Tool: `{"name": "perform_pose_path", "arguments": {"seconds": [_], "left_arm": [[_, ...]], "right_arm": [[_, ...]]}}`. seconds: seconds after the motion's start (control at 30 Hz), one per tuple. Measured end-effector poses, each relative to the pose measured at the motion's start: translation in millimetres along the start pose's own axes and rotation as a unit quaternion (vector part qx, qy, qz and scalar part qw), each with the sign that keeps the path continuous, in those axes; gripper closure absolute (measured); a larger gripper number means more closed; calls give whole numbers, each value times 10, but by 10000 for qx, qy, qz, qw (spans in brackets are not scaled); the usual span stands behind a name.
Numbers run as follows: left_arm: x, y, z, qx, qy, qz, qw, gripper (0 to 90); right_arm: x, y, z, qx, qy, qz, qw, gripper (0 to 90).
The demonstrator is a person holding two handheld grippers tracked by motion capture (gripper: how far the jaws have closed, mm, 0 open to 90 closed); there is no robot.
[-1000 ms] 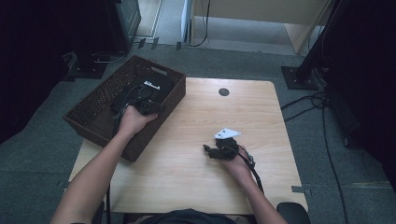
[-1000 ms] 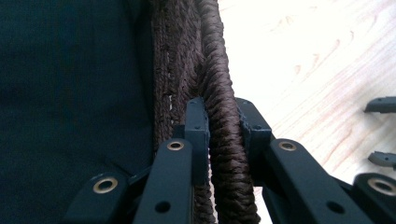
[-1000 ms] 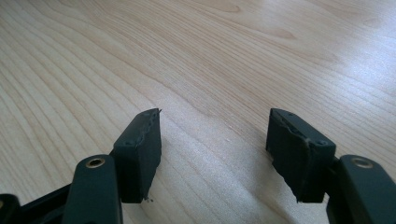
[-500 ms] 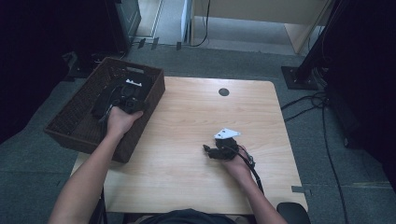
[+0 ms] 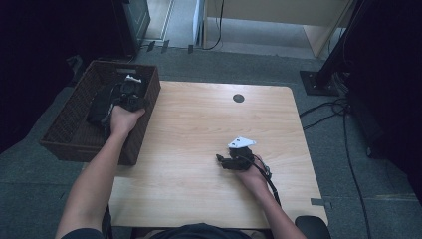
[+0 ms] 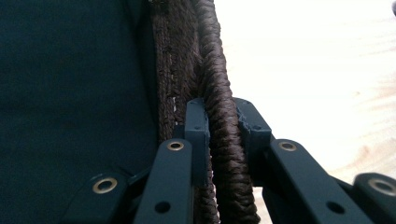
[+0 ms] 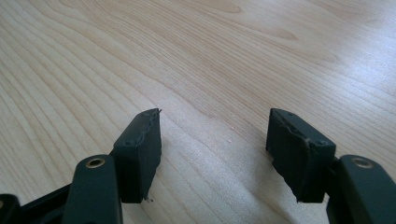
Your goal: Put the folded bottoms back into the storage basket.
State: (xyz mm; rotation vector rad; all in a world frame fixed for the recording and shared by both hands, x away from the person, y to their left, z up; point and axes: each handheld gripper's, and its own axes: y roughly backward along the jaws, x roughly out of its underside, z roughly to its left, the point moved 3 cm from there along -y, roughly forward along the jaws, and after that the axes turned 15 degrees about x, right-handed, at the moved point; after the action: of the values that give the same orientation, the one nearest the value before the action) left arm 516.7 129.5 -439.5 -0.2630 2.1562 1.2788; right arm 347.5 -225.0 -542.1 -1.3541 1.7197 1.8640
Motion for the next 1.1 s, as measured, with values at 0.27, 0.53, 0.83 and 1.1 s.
{"name": "perform_pose_path", "arguments": {"seconds": [0.27,0.53,0.83,1.1], "left_arm": [[-79,-41,78,57,184,-124,9997,760],[-23,16,68,239,86,-168,9995,696],[-19,259,-59,359,-123,-422,9984,630],[-15,434,-234,702,-303,-584,9954,616]], "right_arm": [[-9,-7,5,-10,23,5,10000,360],[-9,-7,7,-7,24,6,10000,360],[-9,-8,8,-6,18,1,10000,360],[-9,-9,7,-5,23,-2,10000,360]]}}
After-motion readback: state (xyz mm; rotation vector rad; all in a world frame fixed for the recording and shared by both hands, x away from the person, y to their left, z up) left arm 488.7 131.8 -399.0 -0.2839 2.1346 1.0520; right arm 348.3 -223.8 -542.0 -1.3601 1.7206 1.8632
